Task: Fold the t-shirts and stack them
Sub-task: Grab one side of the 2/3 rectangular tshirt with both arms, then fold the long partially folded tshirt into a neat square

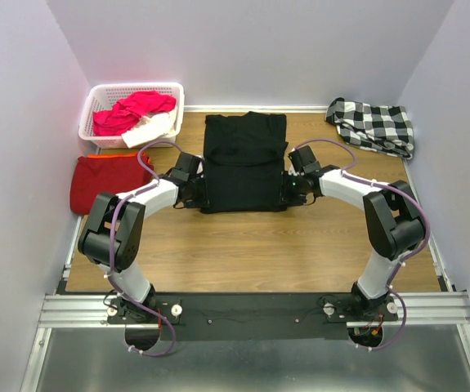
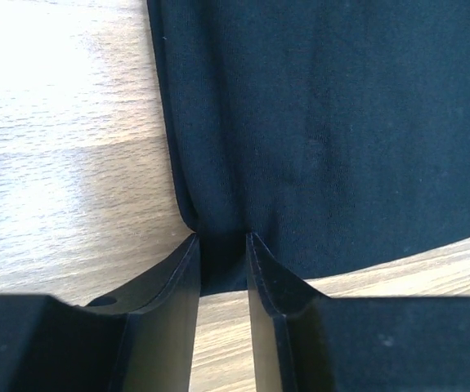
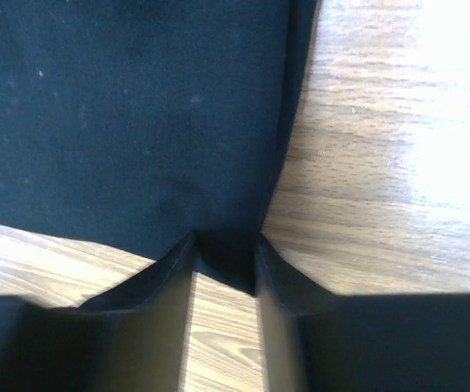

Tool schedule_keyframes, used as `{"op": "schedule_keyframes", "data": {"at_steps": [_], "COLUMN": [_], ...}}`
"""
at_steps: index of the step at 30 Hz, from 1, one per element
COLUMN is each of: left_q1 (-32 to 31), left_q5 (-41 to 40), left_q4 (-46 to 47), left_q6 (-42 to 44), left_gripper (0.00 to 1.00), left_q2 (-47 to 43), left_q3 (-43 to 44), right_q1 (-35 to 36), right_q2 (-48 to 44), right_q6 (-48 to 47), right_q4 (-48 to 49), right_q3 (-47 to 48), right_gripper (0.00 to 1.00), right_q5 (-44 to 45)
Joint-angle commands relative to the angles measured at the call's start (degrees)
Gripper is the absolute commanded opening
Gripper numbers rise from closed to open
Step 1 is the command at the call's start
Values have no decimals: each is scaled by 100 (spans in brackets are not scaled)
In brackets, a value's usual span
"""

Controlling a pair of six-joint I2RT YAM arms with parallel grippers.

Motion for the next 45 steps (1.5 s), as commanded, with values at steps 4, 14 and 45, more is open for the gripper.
{"op": "schedule_keyframes", "data": {"at_steps": [4,14,45], "left_q1": [10,10,10], "left_q5": [264,9,-404], "left_q4": [-80,-800,-2910], "left_q6": [-42,186,389], "left_gripper": [0,0,0], "left_q2": [136,-523,-1957], "left_q3": [-343,-177,1801], "right_q1": [8,8,8], "right_q2": [-105,-807,-2777], "right_q6": [138,95,42], "right_q4": [85,-319,-2095], "right_q3": [-367,-518,379], "right_gripper": [5,1,1], "right_q5": [-188,-188,268]}}
